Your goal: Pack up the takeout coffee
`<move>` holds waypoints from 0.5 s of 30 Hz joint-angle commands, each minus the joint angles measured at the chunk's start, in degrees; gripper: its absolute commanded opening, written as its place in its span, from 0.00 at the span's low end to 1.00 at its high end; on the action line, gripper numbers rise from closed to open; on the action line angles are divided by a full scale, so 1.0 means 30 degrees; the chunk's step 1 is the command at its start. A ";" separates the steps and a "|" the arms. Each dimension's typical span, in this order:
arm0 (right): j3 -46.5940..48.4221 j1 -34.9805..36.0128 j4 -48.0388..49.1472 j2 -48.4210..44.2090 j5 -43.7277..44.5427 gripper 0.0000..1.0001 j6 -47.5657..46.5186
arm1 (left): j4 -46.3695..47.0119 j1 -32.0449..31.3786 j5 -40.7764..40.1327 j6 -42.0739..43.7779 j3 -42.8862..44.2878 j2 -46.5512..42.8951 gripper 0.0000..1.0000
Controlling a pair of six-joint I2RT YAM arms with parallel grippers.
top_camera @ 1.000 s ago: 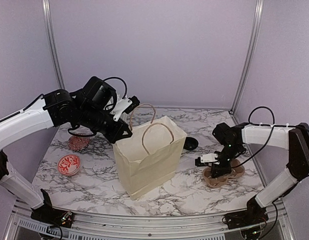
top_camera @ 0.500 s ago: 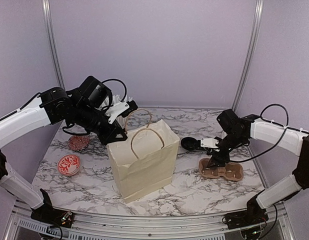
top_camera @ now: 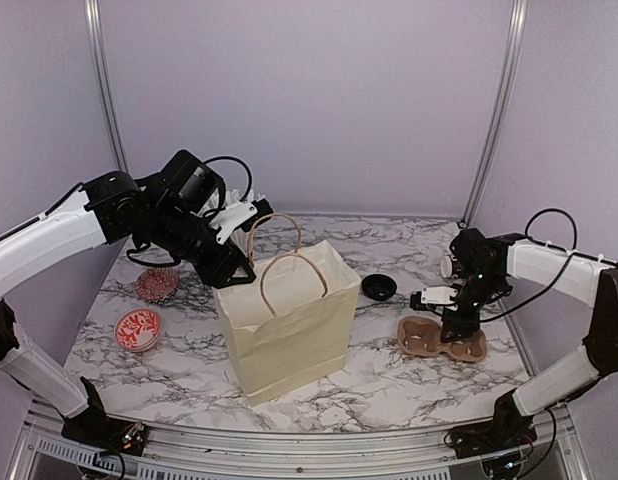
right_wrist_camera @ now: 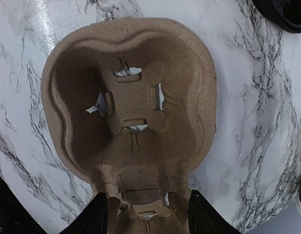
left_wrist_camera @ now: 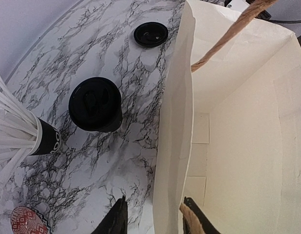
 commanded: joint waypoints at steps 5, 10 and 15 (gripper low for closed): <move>-0.0054 -0.0076 -0.0152 0.0748 0.0635 0.51 -0.0432 | -0.0564 0.0121 -0.0007 -0.0175 0.0305 -0.0160 0.41; -0.0194 -0.0072 0.0098 0.1018 0.0562 0.49 -0.0600 | -0.0561 0.0151 -0.0093 -0.0158 0.0174 -0.0229 0.41; -0.0193 -0.0072 0.0074 0.1281 0.0216 0.47 -0.0768 | -0.0565 0.0194 -0.0058 -0.0059 0.0142 -0.0126 0.41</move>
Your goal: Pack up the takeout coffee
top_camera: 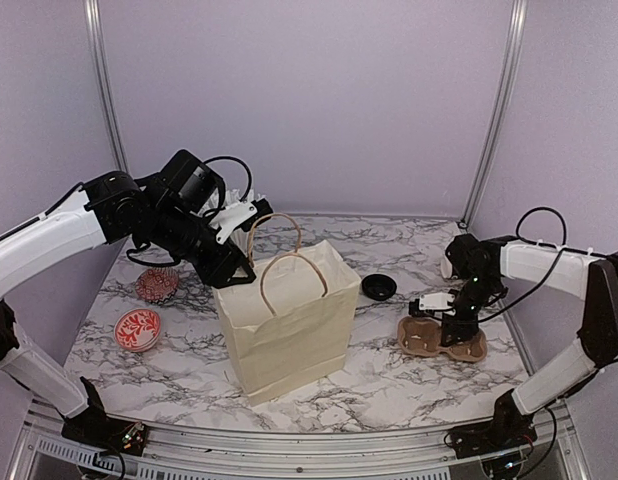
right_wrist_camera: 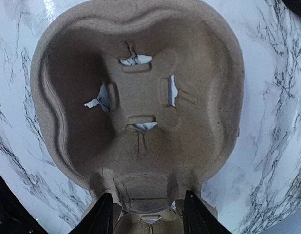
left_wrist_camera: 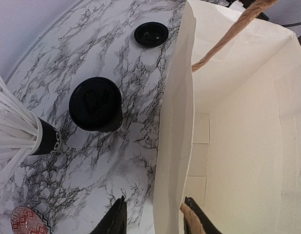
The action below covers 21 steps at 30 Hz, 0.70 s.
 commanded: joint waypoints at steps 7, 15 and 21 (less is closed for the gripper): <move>0.0316 -0.0061 0.0114 0.0738 -0.0888 0.43 -0.0362 | -0.0565 0.0202 0.0136 -0.0028 0.0197 0.0124 0.41; 0.0637 -0.0030 -0.0132 0.1021 -0.1308 0.26 -0.0333 | -0.0550 0.0259 0.0026 -0.0022 0.0345 0.0084 0.41; 0.1666 -0.0005 -0.1400 0.0056 -0.2564 0.23 -0.0032 | -0.0565 0.0336 0.0152 0.0127 0.0570 0.0177 0.41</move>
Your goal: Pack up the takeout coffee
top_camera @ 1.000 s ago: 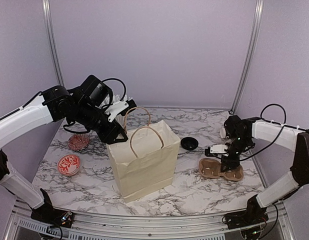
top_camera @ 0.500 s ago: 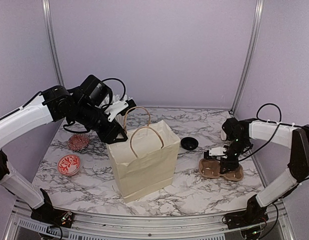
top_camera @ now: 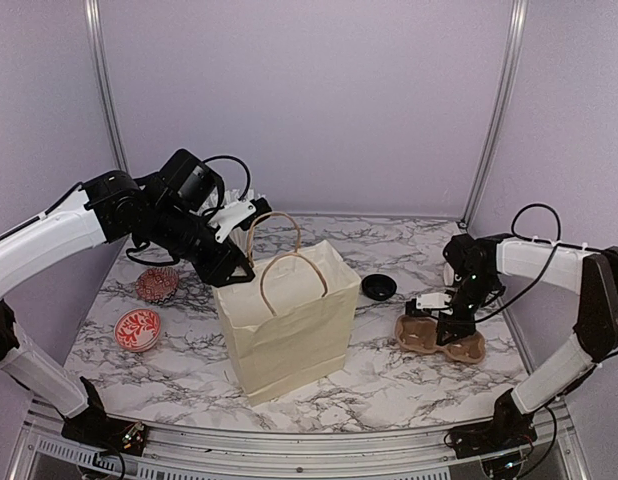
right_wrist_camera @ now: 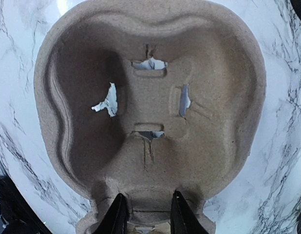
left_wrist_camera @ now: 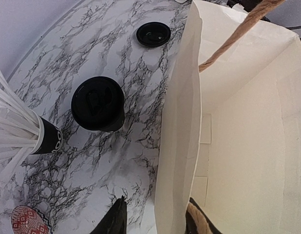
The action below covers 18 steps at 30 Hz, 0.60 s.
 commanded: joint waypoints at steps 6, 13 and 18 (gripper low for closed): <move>0.4817 0.0018 -0.3421 -0.2292 -0.5385 0.23 0.0768 | -0.0565 0.0202 0.1407 0.1015 0.0506 0.0195 0.38; 1.2863 0.0269 -0.4229 -0.2036 -1.2781 0.27 0.1977 | -0.0558 0.0201 0.3781 0.1865 0.0617 0.0642 0.28; 1.6955 0.3211 -0.3403 -0.1272 -1.3498 0.26 0.3049 | -0.0550 0.0181 0.5258 0.1992 0.1122 0.1240 0.20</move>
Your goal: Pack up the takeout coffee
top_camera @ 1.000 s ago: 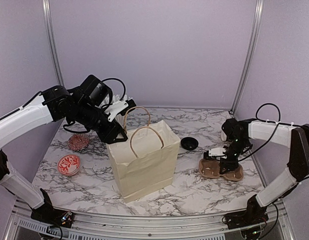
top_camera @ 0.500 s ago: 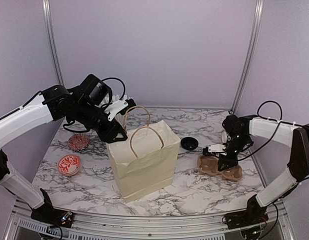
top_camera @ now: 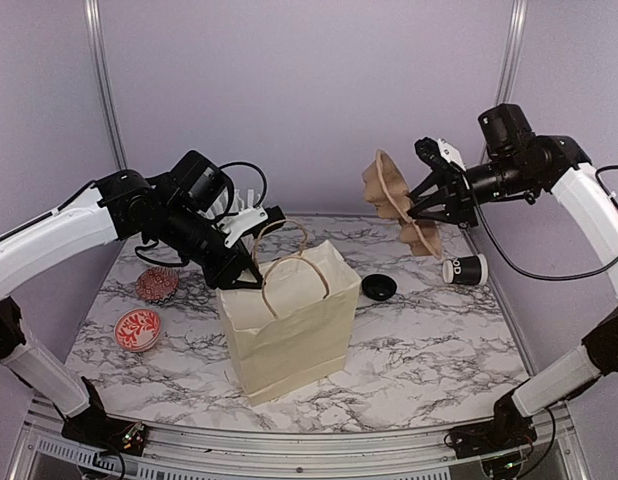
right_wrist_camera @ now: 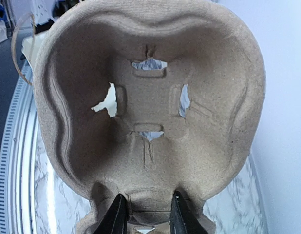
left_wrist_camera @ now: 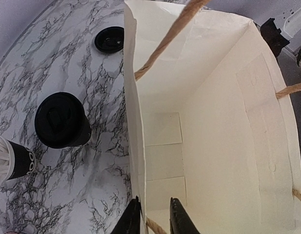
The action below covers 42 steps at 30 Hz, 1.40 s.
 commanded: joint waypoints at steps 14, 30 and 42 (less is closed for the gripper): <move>0.3362 0.8351 0.2163 0.1259 -0.4060 0.25 0.2668 | -0.0579 0.0101 0.4318 0.0781 0.1903 0.1785 0.02; 0.3202 1.0232 0.2794 0.3897 -0.3674 0.23 0.2512 | -0.0558 0.0101 0.2957 0.0121 0.2587 0.2390 0.38; 0.2316 1.0261 0.2757 0.4981 -0.2812 0.22 0.2550 | 0.1963 0.0245 -0.1426 -0.1578 -0.0087 -0.2893 0.61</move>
